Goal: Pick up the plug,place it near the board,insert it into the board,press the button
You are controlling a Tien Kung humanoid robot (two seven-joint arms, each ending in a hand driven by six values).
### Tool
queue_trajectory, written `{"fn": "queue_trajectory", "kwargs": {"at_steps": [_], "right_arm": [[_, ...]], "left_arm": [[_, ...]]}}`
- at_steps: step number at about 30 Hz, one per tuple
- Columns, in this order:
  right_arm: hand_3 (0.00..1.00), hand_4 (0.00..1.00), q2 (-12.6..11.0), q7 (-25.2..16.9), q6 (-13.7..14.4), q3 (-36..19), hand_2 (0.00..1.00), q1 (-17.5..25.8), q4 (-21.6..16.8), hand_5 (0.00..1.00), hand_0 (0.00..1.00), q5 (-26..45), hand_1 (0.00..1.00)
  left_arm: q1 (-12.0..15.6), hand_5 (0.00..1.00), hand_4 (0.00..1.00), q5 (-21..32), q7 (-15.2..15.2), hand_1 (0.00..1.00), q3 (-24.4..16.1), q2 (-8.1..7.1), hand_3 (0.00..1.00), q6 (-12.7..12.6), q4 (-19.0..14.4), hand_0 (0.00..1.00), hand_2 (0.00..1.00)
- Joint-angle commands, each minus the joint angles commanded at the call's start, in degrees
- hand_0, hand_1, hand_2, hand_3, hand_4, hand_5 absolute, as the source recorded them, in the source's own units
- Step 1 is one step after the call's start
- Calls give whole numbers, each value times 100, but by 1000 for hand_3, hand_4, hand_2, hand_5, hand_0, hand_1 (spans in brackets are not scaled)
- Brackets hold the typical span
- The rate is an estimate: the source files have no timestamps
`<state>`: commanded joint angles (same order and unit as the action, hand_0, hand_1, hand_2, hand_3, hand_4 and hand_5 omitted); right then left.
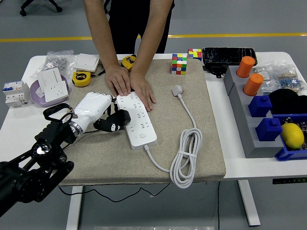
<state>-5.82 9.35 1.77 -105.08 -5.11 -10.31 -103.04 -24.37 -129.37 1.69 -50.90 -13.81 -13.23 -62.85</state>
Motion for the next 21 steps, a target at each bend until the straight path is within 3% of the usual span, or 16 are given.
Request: {"fn": "queue_trajectory", "kwargs": {"at_steps": [6, 7, 8, 13, 14, 19, 20, 21], "right_arm": [[904, 998, -11, -6, 20, 51, 858, -7, 0, 998, 900, 51, 875], [904, 998, -5, -58, 179, 139, 858, -8, 0, 998, 900, 133, 875], [896, 998, -1, -96, 280, 148, 851, -10, 0, 998, 884, 151, 862], [896, 998, -10, -167, 445, 176, 851, -14, 0, 998, 884, 221, 862], [887, 998, -11, -169, 461, 170, 840, -14, 0, 998, 872, 224, 851], [887, 998, -12, -163, 466, 146, 840, -8, 0, 998, 872, 215, 851], [883, 998, -11, -162, 460, 149, 839, -10, 0, 998, 871, 217, 851], [883, 998, -10, -163, 457, 151, 839, -11, 0, 998, 871, 220, 851]], "left_arm": [[-7, 143, 576, 31, -23, 334, -2, -12, 370, -28, -38, 463, 299], [-4, 143, 576, 51, -35, 334, -8, -9, 370, -24, -42, 463, 299], [-3, 133, 622, 54, -37, 500, -11, -7, 484, -18, -45, 506, 454], [-13, 133, 622, 29, -30, 500, -9, -3, 484, 65, -55, 506, 454], [-15, 179, 804, 20, -30, 727, -6, -3, 562, 77, -58, 620, 667], [-27, 179, 804, -1, -31, 727, 23, -14, 562, 96, -63, 620, 667], [-29, 173, 815, -8, -29, 767, 23, -16, 581, 105, -62, 647, 733], [-31, 173, 815, -14, -26, 767, 22, -17, 581, 110, -61, 647, 733]]}}
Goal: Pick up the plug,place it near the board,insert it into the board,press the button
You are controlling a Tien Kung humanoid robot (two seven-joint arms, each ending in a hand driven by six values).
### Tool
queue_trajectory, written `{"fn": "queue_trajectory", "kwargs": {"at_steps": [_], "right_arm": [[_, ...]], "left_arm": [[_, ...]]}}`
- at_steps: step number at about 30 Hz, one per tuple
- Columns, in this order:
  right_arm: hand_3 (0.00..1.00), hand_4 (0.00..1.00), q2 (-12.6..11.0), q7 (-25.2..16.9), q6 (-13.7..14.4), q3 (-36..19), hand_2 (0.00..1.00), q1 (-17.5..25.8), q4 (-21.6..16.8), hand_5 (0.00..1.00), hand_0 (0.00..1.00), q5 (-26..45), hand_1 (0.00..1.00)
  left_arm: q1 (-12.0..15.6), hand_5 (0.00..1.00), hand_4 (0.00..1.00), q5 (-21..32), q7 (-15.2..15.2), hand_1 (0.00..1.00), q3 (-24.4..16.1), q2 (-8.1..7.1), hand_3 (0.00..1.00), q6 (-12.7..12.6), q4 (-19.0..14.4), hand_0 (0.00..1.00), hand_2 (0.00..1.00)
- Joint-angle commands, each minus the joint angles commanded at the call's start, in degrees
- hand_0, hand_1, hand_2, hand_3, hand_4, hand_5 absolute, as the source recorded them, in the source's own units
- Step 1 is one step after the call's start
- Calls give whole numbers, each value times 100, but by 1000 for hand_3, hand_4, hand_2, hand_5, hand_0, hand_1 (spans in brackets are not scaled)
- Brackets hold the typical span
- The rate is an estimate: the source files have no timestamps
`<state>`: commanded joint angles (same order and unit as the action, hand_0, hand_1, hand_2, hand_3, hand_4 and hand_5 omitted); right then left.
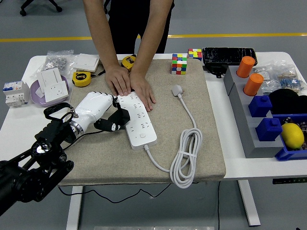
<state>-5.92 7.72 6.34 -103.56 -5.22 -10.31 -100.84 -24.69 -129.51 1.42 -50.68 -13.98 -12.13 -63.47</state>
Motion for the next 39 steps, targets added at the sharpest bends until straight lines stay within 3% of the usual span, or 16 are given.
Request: {"fn": "queue_trajectory", "kwargs": {"at_steps": [11, 22, 23, 28, 29, 39], "right_arm": [[873, 998, -6, 2, -16, -2, 835, -9, 0, 998, 869, 14, 849], [871, 998, -4, 12, -18, -34, 832, -9, 0, 998, 867, -7, 846], [868, 998, -5, 12, -18, -34, 830, -9, 0, 998, 864, -5, 846], [868, 998, -9, 12, -21, -23, 830, -14, 0, 998, 864, 14, 846], [865, 998, -8, 13, -23, -24, 829, -14, 0, 998, 863, 14, 846], [863, 998, -6, 29, -49, -56, 828, -4, 0, 998, 864, -35, 845]], "left_arm": [[-2, 172, 828, -38, 19, 798, -17, 5, 601, 48, -21, 669, 754], [83, 170, 835, -49, 85, 808, -92, -31, 623, 262, -246, 687, 768], [86, 169, 868, -49, 87, 828, -90, -34, 701, 271, -258, 706, 785], [86, 169, 868, -49, 109, 828, -97, -31, 701, 342, -288, 706, 785], [89, 188, 913, -49, 110, 833, -97, -33, 765, 353, -299, 710, 799], [107, 206, 933, -1, 102, 843, -115, -43, 776, 400, -333, 717, 808]]}}
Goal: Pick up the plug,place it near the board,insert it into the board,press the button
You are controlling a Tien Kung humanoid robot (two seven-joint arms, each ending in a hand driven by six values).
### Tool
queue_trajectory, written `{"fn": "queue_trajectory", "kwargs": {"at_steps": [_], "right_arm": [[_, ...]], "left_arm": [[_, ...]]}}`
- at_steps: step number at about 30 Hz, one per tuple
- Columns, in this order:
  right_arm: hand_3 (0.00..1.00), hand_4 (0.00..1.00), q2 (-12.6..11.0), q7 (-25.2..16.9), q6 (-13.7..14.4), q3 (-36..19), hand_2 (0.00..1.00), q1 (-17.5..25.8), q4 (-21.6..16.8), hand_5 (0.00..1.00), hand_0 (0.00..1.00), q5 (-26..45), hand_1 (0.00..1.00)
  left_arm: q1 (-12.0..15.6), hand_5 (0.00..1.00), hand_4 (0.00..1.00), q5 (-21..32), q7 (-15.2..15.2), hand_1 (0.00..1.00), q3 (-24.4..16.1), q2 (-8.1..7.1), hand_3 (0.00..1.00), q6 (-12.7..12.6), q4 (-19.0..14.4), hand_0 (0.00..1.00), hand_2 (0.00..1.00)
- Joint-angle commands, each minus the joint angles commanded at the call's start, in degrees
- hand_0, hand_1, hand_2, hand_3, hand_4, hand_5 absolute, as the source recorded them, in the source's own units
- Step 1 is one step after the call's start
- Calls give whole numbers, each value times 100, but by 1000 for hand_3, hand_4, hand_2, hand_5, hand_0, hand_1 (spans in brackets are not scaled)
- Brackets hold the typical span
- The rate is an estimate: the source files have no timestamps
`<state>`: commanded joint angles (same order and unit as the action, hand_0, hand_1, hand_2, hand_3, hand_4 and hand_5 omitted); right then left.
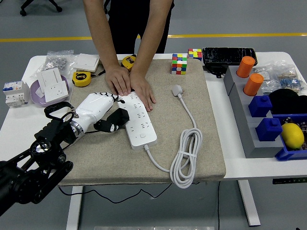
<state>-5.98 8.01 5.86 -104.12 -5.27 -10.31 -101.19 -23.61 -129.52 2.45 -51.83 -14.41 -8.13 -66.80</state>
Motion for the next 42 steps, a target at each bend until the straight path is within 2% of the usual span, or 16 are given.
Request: {"fn": "queue_trajectory", "kwargs": {"at_steps": [1, 2, 13, 14, 17, 19, 20, 22, 23, 25, 28, 30, 32, 36, 39, 42], "right_arm": [[863, 998, -1, 1, -1, -1, 828, -1, 0, 998, 864, -5, 845], [861, 998, -2, 1, -1, -2, 827, -2, 0, 998, 863, -7, 846], [861, 998, 3, 8, 7, -13, 827, -3, 0, 998, 862, -26, 847], [860, 998, 4, 8, 8, -13, 827, -3, 0, 998, 862, -27, 847], [860, 998, 7, 7, 7, -2, 827, -10, 0, 998, 862, -23, 847], [860, 998, 9, -4, 11, 17, 827, -8, 0, 998, 862, -4, 847], [860, 998, 12, -7, 13, 16, 826, -1, 0, 998, 862, -1, 846], [860, 998, 19, -8, 15, 8, 826, 11, 0, 998, 862, -4, 846], [860, 998, 33, -5, 11, -15, 826, 31, 0, 998, 862, -23, 846], [860, 998, 48, -1, 5, -45, 826, 53, 0, 998, 862, -41, 846], [860, 998, 59, -5, 7, -68, 826, 69, 0, 998, 861, -42, 846], [860, 998, 55, -9, 12, -65, 826, 65, 0, 998, 861, -28, 846], [859, 998, 45, -19, 19, -42, 825, 51, 0, 998, 861, 15, 846], [859, 998, 45, -18, 25, -29, 825, 45, 0, 998, 861, 40, 846], [859, 998, 44, -17, 26, -34, 825, 45, 0, 998, 862, 35, 846], [859, 998, 46, -13, 24, -49, 825, 49, 0, 998, 862, 19, 846]], "left_arm": [[1, 206, 933, 21, -6, 843, -5, -2, 776, 8, -4, 717, 808], [1, 291, 998, 31, -9, 850, -8, -3, 797, 12, -6, 731, 814], [45, 342, 998, 270, -112, 857, -96, -3, 805, 120, -63, 745, 819], [66, 664, 998, 349, -163, 926, -138, 2, 870, 152, -77, 805, 894], [207, 664, 998, 714, -414, 926, -391, 45, 870, 233, -184, 805, 894], [461, 664, 998, 1121, -627, 926, -747, 178, 870, 137, -396, 805, 894], [661, 998, 998, 1345, -735, 998, -968, 320, 998, -5, -563, 990, 998], [982, 998, 998, 1821, -803, 998, -1372, 515, 998, -227, -805, 990, 998], [1194, 998, 998, 2082, -777, 998, -1578, 686, 998, -434, -987, 990, 998], [1521, 998, 998, 2566, -619, 998, -1818, 910, 998, -702, -1258, 990, 998], [1873, 998, 998, 3177, -285, 998, -1887, 996, 998, -795, -1548, 998, 998], [2016, 998, 998, 3298, -92, 998, -1840, 950, 998, -735, -1645, 998, 998], [2150, 998, 998, 3349, 16, 998, -1811, 904, 998, -527, -1665, 998, 998], [2270, 998, 998, 3457, -137, 998, -1877, 917, 998, 83, -1544, 998, 998], [2314, 998, 998, 3357, -208, 998, -1840, 897, 959, 299, -1543, 998, 983], [2317, 998, 998, 3213, -176, 998, -1738, 851, 959, 370, -1536, 998, 983]]}}
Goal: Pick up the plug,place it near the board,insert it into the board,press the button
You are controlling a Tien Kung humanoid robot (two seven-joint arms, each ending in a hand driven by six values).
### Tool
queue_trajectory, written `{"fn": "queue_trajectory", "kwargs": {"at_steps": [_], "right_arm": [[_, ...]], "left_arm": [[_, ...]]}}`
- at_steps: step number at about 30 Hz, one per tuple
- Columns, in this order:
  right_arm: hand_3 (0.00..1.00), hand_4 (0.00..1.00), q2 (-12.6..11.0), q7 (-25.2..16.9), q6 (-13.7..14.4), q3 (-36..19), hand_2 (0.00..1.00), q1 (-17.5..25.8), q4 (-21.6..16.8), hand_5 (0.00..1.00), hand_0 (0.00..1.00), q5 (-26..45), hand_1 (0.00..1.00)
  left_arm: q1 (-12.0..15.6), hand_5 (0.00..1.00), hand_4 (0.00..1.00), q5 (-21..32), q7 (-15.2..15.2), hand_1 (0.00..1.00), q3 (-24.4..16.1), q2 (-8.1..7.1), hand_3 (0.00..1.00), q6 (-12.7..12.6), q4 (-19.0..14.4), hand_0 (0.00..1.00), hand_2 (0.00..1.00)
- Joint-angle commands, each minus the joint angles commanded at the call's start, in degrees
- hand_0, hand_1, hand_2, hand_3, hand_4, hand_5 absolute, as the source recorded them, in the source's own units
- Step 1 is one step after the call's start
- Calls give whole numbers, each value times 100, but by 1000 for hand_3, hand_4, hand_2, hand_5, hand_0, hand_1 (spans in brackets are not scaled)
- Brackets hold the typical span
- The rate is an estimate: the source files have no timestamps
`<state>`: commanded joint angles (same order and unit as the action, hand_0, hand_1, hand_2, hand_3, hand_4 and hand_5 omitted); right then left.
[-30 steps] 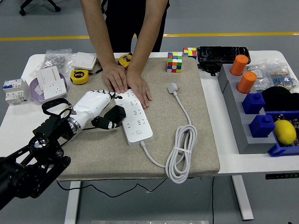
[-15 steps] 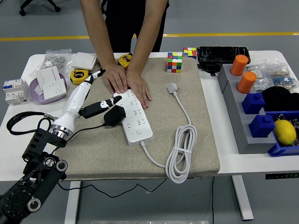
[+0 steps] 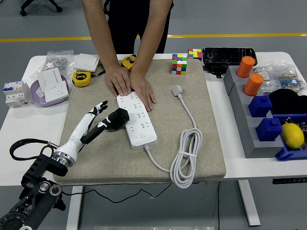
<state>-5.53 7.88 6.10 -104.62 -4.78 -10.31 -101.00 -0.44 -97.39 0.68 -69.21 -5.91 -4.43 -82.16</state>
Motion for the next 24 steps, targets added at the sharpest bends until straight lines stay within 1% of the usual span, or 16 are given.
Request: {"fn": "queue_trajectory", "kwargs": {"at_steps": [2, 6, 10, 13, 19, 24], "right_arm": [[859, 998, 2, -1, -1, -4, 824, 2, 0, 998, 862, -3, 847], [859, 998, 4, 1, -2, -19, 824, 0, 0, 998, 862, -20, 847], [859, 998, 0, 6, -3, -27, 824, 2, 0, 998, 861, -26, 845], [859, 998, -4, 9, -4, -22, 824, 2, 0, 998, 861, -23, 845], [859, 998, -5, 14, -11, -16, 823, -6, 0, 998, 861, -30, 845], [858, 998, -5, 28, -19, -29, 823, 1, 0, 998, 862, -71, 845]], "left_arm": [[-5, 998, 998, -59, 21, 998, 103, -30, 942, 21, 9, 998, 971], [-30, 998, 998, -238, 70, 998, 240, -45, 942, 34, 18, 998, 971], [-134, 998, 998, -365, 141, 998, 480, -76, 941, 37, 87, 998, 970], [-203, 998, 998, -443, 201, 998, 577, -88, 941, 52, 134, 998, 970], [-409, 998, 998, -786, 304, 998, 771, -122, 944, 48, 156, 998, 970], [-553, 998, 998, -1269, 395, 998, 856, -130, 943, 30, 132, 998, 965]]}}
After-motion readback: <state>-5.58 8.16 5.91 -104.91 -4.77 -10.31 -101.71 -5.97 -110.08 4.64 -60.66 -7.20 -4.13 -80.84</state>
